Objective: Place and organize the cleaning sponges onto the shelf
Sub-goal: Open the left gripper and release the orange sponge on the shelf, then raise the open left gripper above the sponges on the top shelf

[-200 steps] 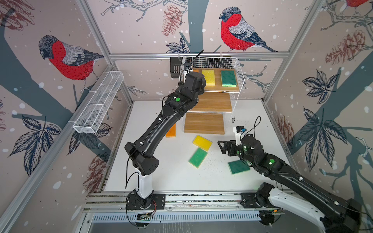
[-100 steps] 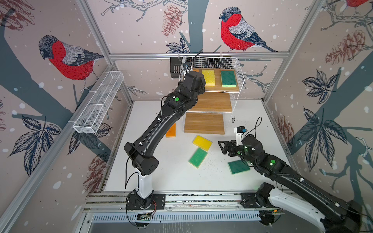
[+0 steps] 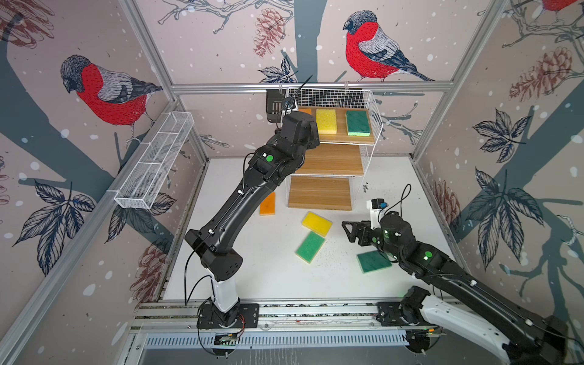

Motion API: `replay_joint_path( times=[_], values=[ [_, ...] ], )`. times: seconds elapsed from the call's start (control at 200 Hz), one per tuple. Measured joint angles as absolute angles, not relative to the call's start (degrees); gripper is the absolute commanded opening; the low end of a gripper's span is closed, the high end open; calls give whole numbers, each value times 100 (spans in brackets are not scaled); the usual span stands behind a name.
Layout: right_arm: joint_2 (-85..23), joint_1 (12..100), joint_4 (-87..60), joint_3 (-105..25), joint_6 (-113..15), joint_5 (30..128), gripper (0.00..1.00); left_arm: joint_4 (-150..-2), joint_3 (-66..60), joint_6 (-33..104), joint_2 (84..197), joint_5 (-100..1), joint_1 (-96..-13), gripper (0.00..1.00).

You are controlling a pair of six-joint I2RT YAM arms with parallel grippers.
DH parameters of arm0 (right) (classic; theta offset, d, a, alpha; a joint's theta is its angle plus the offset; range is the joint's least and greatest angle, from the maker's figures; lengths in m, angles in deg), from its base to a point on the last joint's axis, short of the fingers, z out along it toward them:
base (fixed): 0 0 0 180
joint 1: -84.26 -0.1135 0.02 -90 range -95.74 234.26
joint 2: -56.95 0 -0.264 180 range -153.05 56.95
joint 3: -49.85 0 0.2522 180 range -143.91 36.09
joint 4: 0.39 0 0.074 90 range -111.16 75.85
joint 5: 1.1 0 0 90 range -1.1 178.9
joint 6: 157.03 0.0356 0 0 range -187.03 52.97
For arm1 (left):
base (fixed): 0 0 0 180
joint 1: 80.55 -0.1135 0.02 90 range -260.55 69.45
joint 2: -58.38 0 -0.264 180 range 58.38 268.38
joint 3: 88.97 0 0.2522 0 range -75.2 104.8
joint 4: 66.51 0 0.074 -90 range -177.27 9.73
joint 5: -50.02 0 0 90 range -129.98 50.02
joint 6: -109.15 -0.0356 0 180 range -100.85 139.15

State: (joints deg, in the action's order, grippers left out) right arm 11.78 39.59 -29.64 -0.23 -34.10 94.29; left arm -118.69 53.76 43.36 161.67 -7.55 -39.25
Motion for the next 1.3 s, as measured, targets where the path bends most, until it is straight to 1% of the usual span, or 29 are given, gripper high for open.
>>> replay_joint_path(
  times=[0.12, 0.355, 0.54, 0.59, 0.64, 0.73, 0.8, 0.886, 0.926, 1.056, 1.301],
  values=[
    [1211, 3959, -2964, -23, -3406, 9424, 91, -11860, 5121, 4333, 15898, -858, -3907, 75],
    [1266, 3959, -2966, -23, -3401, 9420, 91, -11655, 4336, 4314, 15234, -1334, -3901, 65],
    [1323, 3959, -2966, -23, -3384, 9420, 91, -11384, 3857, 4250, 14823, -1826, -3896, 54],
    [1336, 3959, -2966, -23, -3384, 9420, 91, -11314, 3818, 4209, 14792, -1942, -3896, 49],
    [1340, 3959, -2966, -21, -3384, 9420, 91, -11259, 3798, 4169, 14783, -2049, -3896, 48],
    [1347, 3959, -2966, -3, -3384, 9420, 91, -11237, 3792, 4156, 14805, -2237, -3929, 43],
    [1358, 3959, -2966, 12, -3386, 9420, 91, -11228, 3792, 4154, 14847, -2346, -3953, 34],
    [1369, 3959, -2966, 23, -3386, 9420, 91, -11228, 3792, 4137, 14915, -2362, -3962, 26],
    [1373, 3959, -2966, 23, -3386, 9420, 91, -11228, 3792, 4137, 14943, -2394, -3973, 24],
    [1384, 3959, -2966, 21, -3406, 9424, 91, -11213, 3809, 4121, 15046, -2471, -4006, 21],
    [1469, 3959, -2971, 41, -3410, 9446, 92, -11141, 4065, 4119, 15387, -2442, -4034, 18]
  ],
)
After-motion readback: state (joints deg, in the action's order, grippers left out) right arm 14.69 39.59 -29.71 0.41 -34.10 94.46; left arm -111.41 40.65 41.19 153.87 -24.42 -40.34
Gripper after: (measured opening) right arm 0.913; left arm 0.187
